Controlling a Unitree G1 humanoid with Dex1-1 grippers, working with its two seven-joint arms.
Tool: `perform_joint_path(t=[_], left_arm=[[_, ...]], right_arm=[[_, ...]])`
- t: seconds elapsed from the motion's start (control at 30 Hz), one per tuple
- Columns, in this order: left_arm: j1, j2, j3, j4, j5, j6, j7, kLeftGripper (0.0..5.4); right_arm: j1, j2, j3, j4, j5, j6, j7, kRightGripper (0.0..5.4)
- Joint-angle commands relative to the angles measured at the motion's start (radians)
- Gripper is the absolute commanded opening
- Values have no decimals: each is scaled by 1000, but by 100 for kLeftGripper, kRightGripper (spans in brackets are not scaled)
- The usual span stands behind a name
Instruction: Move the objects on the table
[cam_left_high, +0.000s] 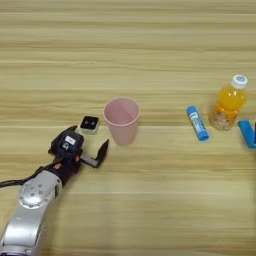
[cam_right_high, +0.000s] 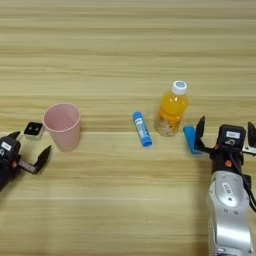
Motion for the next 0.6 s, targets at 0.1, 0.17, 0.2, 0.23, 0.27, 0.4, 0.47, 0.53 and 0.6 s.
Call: perform_joint_path(t=[0.1, 0.17, 0.2, 0.23, 0.27, 0.4, 0.47, 0.53, 0.6], left_arm=[[-49, -33, 13, 74, 5, -7, 48, 538], [-60, -42, 17, 95, 6, -9, 64, 538], [-62, -43, 17, 100, 6, -11, 66, 538], [-64, -44, 16, 104, 5, -12, 66, 538], [-65, -45, 16, 107, 5, -14, 66, 538], [-83, -56, 19, 140, 5, -14, 75, 538], [-94, -62, 20, 161, 2, -11, 80, 538], [-105, -67, 19, 177, 3, -12, 84, 538], [-113, -73, 20, 190, 5, -13, 92, 538]], right_arm=[[-13, -2, 1, 8, -3, 14, -1, 540], [-13, -3, 1, 9, -3, 13, -1, 540], [-13, -3, 0, 9, -3, 13, -1, 540], [-13, -3, 0, 9, -3, 13, -1, 540], [-13, -3, 0, 9, -3, 13, -1, 540], [-12, -3, 1, 8, -3, 13, -1, 540], [-12, -3, 0, 8, -3, 13, 0, 540], [-12, -3, 0, 8, -3, 13, 0, 540], [-10, -4, 0, 6, -2, 13, 1, 540]])
